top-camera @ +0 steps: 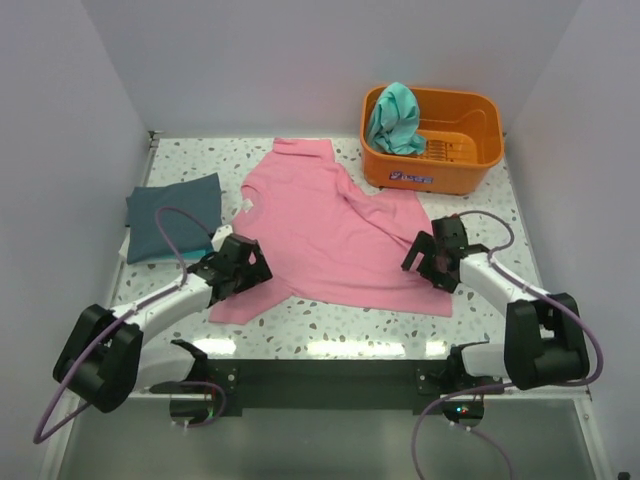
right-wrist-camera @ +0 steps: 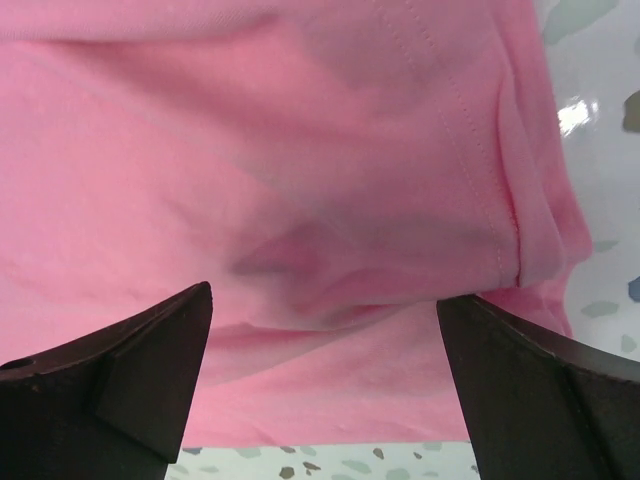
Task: Fold and stack the t-shirts
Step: Flatten the tshirt out
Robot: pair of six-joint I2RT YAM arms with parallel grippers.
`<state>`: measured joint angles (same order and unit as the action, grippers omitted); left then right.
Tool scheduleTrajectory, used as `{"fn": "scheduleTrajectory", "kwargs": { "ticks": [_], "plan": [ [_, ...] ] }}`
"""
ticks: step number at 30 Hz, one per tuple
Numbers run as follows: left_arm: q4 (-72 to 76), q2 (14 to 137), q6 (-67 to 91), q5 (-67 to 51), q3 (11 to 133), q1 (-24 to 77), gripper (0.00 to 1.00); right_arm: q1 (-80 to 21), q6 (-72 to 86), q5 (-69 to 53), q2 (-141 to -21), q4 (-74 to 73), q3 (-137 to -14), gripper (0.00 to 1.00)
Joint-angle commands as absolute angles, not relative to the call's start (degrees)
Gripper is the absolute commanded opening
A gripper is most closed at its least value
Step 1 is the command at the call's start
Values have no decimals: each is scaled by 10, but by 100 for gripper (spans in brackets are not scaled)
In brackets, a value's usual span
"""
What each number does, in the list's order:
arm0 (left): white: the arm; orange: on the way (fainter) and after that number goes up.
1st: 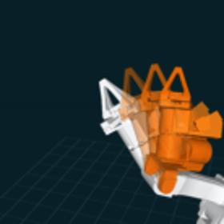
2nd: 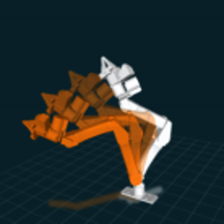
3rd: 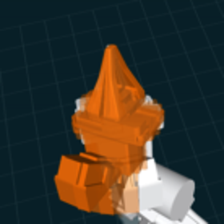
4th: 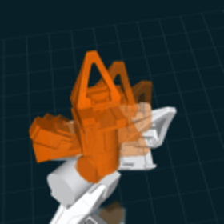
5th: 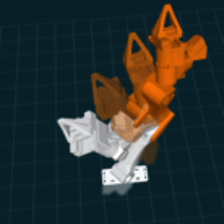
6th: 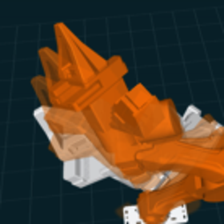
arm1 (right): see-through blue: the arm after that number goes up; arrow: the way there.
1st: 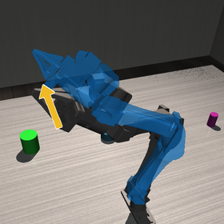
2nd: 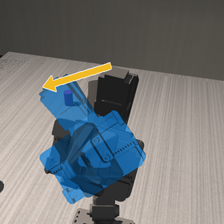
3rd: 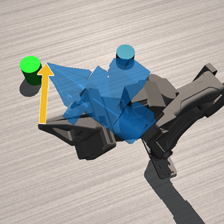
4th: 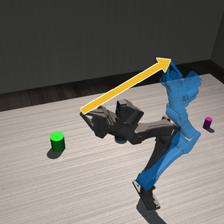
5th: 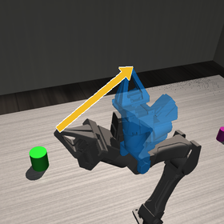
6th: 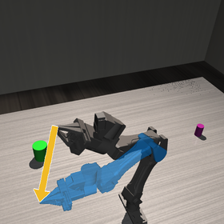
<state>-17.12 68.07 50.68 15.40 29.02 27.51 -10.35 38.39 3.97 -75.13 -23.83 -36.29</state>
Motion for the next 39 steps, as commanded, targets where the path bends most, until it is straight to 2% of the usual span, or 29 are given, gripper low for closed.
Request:
{"fn": "scheduleTrajectory", "kwargs": {
  "ticks": [1,12,17,20,23,26,30,33,39],
  "plan": [
    [-118,719,476,168,328,266,100,-77,381,81,-784,-220,-367,99],
    [-70,880,432,147,425,258,100,-15,345,78,-846,-209,-424,99],
    [-83,893,407,119,484,258,100,-1,330,79,-848,-220,-461,99],
    [-115,863,403,104,485,258,100,-1,316,65,-824,-229,-474,99],
    [-154,761,413,123,448,258,100,-1,291,31,-774,-245,-477,99],
    [-238,696,438,184,415,258,100,-1,273,4,-698,-275,-464,98],
    [-332,608,508,254,367,254,100,-1,292,36,-608,-312,-435,99],
    [-349,571,543,243,324,253,100,-1,344,100,-555,-351,-413,99],
    [-323,581,571,238,279,251,100,-2,374,127,-501,-371,-372,99]
  ]
}}
